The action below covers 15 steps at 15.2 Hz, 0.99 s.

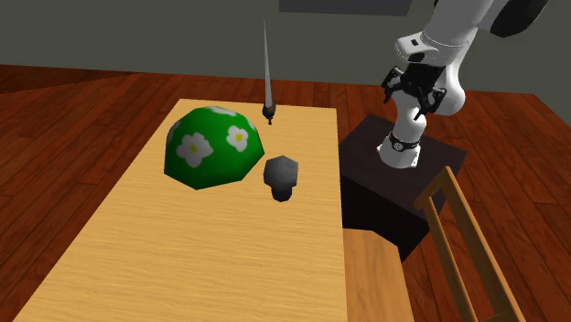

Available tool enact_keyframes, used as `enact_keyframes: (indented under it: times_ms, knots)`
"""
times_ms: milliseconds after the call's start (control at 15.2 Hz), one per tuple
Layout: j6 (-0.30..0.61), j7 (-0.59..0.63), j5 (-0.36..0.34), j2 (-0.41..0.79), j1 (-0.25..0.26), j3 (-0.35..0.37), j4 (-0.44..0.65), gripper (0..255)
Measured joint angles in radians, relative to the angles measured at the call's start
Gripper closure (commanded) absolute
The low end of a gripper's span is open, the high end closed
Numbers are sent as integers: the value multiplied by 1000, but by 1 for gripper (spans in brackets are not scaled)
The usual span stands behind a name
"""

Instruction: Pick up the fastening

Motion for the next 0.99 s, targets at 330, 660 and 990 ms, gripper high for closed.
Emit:
enact_keyframes:
  times_ms: [330, 660, 990]
  knots:
    - [148, 37, -77, -13, -5, 54, -122, 0]
    - [401, 128, -237, 18, -45, 139, -284, 0]
    - [654, 299, -468, 115, -158, 247, -393, 0]
